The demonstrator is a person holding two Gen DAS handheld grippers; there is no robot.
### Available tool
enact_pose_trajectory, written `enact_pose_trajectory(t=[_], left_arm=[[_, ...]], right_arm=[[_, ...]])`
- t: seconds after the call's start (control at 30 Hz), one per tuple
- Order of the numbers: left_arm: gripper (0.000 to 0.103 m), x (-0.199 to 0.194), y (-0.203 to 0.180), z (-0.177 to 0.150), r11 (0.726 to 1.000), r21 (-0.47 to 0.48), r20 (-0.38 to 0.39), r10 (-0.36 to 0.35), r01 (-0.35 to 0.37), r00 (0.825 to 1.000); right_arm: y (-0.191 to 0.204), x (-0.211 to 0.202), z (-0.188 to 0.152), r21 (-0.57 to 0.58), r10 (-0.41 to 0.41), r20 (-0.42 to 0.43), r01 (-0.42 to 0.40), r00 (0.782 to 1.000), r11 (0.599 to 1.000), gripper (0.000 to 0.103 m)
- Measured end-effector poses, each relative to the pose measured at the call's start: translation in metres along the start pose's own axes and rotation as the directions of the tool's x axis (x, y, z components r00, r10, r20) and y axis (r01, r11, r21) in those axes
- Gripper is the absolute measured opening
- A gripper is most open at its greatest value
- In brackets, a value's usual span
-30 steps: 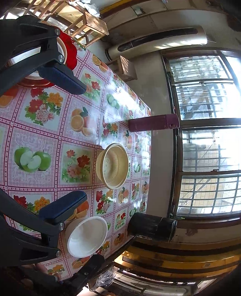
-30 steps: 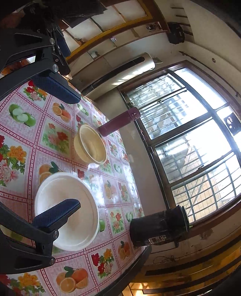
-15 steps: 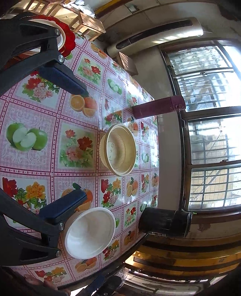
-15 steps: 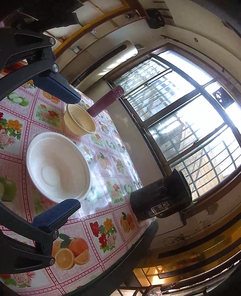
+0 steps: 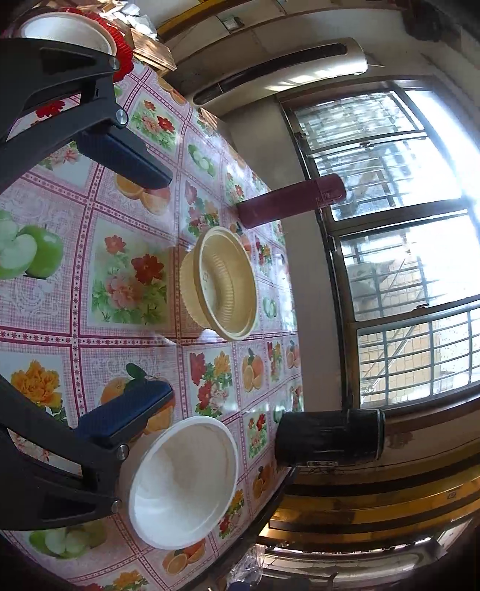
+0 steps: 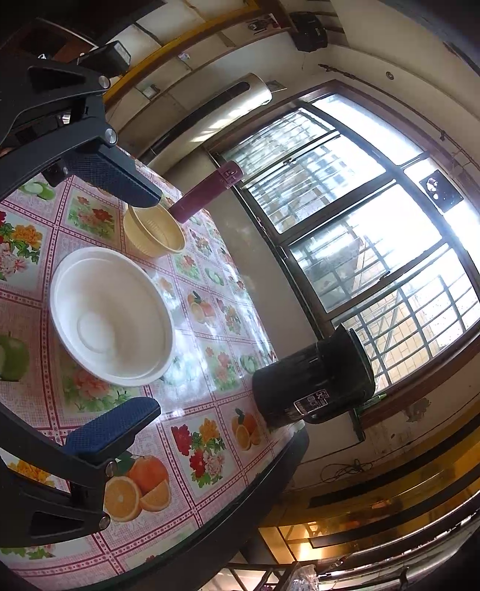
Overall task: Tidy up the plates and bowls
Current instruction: 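Move the left gripper to the rim of the large white bowl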
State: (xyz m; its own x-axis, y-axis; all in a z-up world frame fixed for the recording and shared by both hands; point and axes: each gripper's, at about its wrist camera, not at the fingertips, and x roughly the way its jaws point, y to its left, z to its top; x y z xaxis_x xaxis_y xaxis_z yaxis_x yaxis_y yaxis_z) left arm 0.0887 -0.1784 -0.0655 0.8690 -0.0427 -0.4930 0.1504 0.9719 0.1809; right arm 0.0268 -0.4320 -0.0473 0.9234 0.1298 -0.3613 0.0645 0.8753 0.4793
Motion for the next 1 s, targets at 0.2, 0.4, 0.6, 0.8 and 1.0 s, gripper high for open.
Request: enact_pose_trajectory(t=[0.2,0.4,0.6,0.8,1.0], left_arm=[[0.103,0.035,0.008,-0.01,0.997,-0.06,-0.196,-0.053,0.042,0.979],[0.103,0.052,0.015,-0.016,0.991,-0.124,-0.285,-0.084,0.05,0.955],[0.103,0.072,0.022,-0.027,0.981,-0.185,-0.389,-0.127,0.058,0.912],[0.103,0.073,0.021,-0.027,0.982,-0.183,-0.397,-0.123,0.052,0.91],[0.103,0.074,0.021,-0.026,0.981,-0.184,-0.397,-0.124,0.053,0.909]], right_arm=[[0.0,0.003,0.0,0.003,-0.008,-0.004,0.008,1.0,1.0,0.103],[-0.002,0.008,-0.003,0.012,-0.02,-0.017,0.02,1.0,1.0,0.103],[-0.005,0.01,-0.004,0.015,-0.034,-0.013,0.034,0.999,0.999,0.103],[-0.005,0.01,-0.003,0.015,-0.039,-0.008,0.039,0.999,0.999,0.103],[-0.006,0.012,-0.003,0.018,-0.041,-0.013,0.041,0.999,0.999,0.103]])
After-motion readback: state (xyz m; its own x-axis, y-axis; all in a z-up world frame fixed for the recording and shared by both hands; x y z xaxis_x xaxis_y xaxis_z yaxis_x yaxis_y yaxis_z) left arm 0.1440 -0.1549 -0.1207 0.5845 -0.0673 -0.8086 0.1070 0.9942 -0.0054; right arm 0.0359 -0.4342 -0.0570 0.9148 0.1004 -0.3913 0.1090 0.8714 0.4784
